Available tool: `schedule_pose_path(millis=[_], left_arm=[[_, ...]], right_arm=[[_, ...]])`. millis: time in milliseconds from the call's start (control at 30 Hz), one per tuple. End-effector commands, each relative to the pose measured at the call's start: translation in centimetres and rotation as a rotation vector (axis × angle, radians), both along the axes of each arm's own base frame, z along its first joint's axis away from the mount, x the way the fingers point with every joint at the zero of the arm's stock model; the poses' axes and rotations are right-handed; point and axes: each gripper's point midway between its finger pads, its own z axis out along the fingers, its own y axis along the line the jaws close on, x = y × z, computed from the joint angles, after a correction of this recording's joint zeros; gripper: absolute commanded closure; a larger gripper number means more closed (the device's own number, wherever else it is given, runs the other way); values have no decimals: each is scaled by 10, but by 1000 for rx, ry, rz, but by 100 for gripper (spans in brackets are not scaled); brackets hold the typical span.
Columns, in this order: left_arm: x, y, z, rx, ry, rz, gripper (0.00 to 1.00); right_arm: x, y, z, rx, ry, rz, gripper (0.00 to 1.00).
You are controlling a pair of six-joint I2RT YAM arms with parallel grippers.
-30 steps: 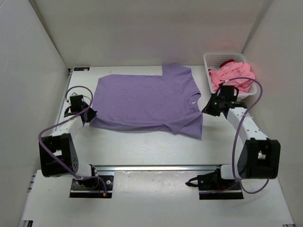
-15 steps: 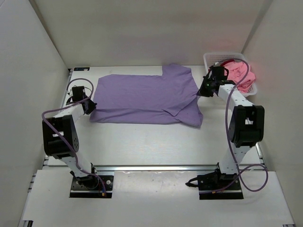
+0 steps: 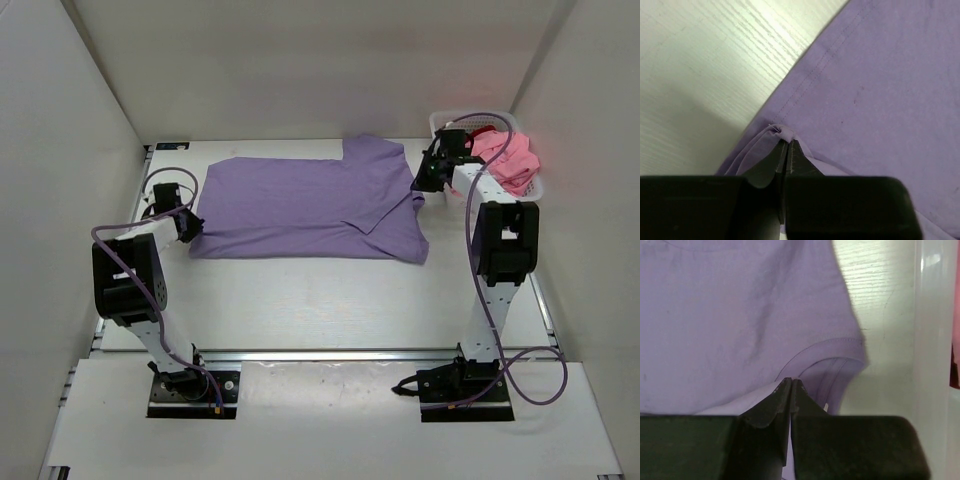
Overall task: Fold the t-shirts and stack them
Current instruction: Fold the flattened tshirt in 1/3 of the way
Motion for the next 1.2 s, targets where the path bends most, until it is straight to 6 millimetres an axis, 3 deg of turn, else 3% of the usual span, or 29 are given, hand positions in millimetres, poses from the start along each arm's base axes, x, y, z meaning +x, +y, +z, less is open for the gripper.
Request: schedule_pose_path(millis=[0,67,100,133,167,200,267,333,400,433,467,500,533,567,633,667,733,833,933,1000,1167], left_arm=[[26,8,36,26,-127,4,89],[35,7,47,34,-161,-2,85],[36,10,48,38,-148,-4,79],[39,9,52,33,-153,-9,74],[40,9,53,13,-152,-21,59],[42,12,61,-3,-166,-27,51],[39,20,67,-18,-188,-5,43],[22,15,75,-44,-220,13,43],[8,7,81,-55,-239,5,52],[-6,-2,77,-66,-237,-6,54],[-13,-10,83,-82,-259,-25,55],[-27,-13,66,-100,-224,-11,58],[-43,-17,55,-124,-207,-7,59],[-50,-17,51,-137,-206,-1,61],[-66,-17,32,-143,-165,12,61],[-67,-17,31,-143,-165,17,60],[-67,-19,23,-158,-145,14,57],[-62,-22,16,-182,-133,15,55],[-54,-24,14,-177,-122,-2,57],[-55,-26,3,-199,-101,5,59],[-55,-25,-6,-223,-89,17,72]], right_arm=[[19,-4,16,2,-58,-6,99],[18,-5,22,9,-67,-14,97],[17,-6,29,20,-78,-18,88],[16,-4,48,31,-119,-11,83],[14,0,51,47,-124,8,75],[12,-10,68,47,-158,-9,69],[3,-16,90,49,-187,-12,64],[-16,-16,110,61,-213,-12,64],[-48,-8,95,97,-168,-13,81],[-57,2,90,119,-170,5,95],[-76,6,80,124,-171,11,100],[-99,8,67,134,-148,-1,100],[-106,11,75,154,-187,-3,100],[-121,11,50,158,-147,-6,100],[-139,9,33,175,-117,-22,97],[-144,7,24,190,-99,-17,90],[-141,-2,19,181,-68,-36,79],[-132,-7,13,191,-66,-46,72],[-122,-7,5,222,-66,-61,69],[-116,-7,-10,218,-32,-70,70],[-107,4,-22,235,1,-42,72]])
